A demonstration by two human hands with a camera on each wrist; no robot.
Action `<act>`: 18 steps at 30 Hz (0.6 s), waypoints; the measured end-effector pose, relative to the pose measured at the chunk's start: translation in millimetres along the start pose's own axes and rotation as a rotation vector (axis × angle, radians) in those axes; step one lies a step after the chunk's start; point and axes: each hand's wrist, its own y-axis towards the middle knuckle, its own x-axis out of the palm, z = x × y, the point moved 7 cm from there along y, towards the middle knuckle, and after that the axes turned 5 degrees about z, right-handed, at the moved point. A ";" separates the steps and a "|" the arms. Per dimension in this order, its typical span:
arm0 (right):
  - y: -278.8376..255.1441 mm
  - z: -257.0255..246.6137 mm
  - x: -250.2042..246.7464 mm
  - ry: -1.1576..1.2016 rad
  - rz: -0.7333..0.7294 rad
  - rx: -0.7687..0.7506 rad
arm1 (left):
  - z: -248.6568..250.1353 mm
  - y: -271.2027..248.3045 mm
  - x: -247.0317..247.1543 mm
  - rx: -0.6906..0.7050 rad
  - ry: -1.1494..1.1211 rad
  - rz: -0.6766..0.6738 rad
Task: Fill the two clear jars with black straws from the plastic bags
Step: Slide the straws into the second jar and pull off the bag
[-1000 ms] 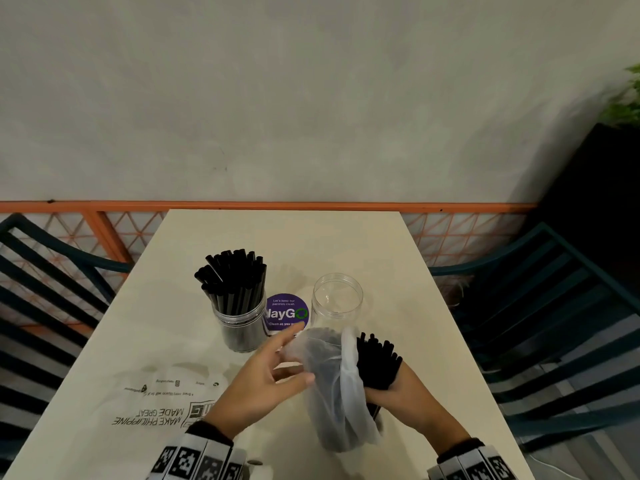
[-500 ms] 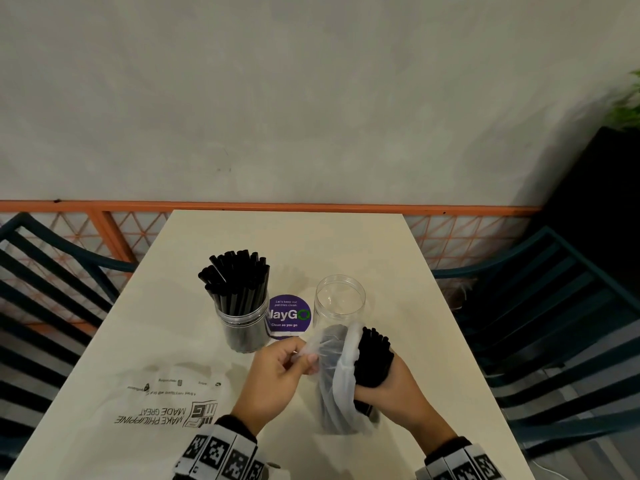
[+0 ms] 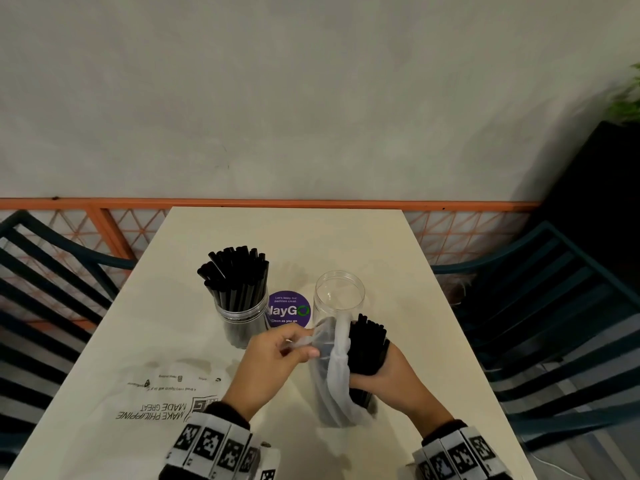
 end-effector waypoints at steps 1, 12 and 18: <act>-0.2 -0.8 1.1 0.013 0.019 -0.014 | -1.1 0.5 -0.3 0.000 0.012 0.059; -3.8 5.7 -4.7 0.074 0.148 -0.079 | -12.7 -4.4 3.6 -0.094 -0.222 0.060; -3.9 3.4 4.9 0.080 0.012 -0.071 | -11.0 -2.2 1.5 -0.068 -0.174 0.116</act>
